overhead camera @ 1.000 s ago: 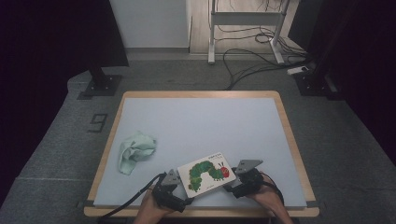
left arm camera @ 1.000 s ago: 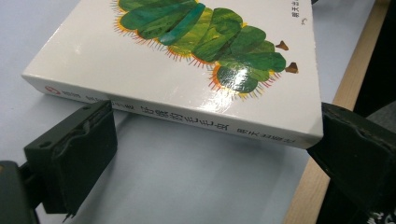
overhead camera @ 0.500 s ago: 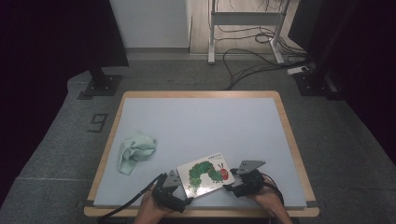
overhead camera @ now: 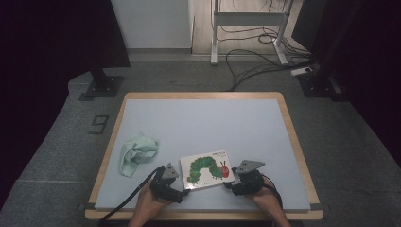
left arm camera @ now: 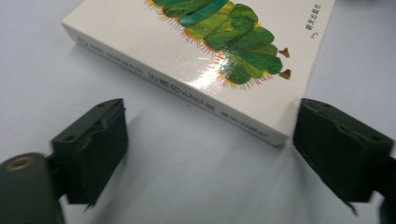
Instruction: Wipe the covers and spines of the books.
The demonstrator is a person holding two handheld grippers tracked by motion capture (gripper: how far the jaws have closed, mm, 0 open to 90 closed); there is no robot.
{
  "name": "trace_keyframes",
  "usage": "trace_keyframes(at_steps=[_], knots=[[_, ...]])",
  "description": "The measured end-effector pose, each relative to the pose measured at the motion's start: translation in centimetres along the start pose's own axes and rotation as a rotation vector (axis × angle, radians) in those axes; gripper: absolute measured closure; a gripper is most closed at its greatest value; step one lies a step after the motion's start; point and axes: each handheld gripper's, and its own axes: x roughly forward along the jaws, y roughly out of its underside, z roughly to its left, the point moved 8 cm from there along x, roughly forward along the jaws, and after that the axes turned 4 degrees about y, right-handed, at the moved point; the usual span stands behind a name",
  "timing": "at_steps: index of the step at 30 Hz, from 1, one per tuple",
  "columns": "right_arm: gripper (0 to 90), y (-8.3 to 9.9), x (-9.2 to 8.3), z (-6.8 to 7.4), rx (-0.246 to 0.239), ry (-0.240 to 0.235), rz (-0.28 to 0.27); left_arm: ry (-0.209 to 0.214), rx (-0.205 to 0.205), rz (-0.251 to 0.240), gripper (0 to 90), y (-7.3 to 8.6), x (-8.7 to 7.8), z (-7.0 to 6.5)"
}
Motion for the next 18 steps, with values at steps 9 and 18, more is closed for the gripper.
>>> trace_keyframes(at_steps=[9, 18], knots=[[35.8, -0.9, 1.0, -1.0, 0.04, 0.048, -0.003, -0.004, 0.003, -0.036, 37.3, -0.9, 0.1, 2.2], [38.3, -1.6, 1.9, -1.9, 0.068, 0.079, -0.008, 0.006, 0.001, -0.035, 58.7, -1.4, 0.3, 3.8]])
